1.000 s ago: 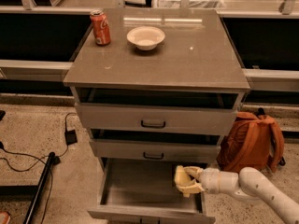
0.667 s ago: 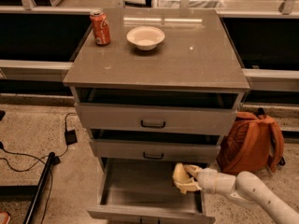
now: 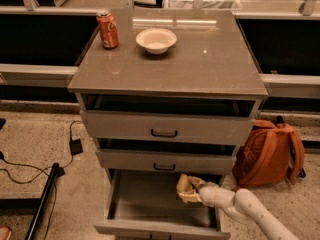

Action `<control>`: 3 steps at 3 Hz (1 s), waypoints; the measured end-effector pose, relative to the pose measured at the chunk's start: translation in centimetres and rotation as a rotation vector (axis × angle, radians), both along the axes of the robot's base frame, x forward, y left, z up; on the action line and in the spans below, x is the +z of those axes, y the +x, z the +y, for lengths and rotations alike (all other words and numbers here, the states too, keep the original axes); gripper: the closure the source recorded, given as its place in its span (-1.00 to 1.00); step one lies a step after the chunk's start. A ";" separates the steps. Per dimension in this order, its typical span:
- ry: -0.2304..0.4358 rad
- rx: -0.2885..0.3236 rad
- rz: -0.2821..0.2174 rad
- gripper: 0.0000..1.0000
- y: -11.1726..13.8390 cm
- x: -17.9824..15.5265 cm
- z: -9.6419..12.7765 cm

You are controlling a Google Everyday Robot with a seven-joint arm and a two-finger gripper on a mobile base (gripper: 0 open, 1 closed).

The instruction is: Place sponge into bottom drawer

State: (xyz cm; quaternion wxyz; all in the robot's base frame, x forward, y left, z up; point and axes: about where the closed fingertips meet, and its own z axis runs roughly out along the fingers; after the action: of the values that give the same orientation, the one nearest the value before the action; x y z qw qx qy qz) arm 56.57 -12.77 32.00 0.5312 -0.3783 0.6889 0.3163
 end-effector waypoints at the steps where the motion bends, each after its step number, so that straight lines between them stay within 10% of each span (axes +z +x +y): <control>1: 0.016 0.055 0.005 0.64 1.0 -3.2 1.3; 3: 0.034 0.146 0.043 -0.45 0.6 -7.7 2.0</control>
Offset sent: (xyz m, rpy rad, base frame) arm 0.0146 0.0207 -0.0740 0.0429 0.0282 0.1828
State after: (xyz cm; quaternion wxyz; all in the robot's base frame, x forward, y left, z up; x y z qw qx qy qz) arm 57.19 -10.73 24.31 0.4982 -0.4115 0.6653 0.3739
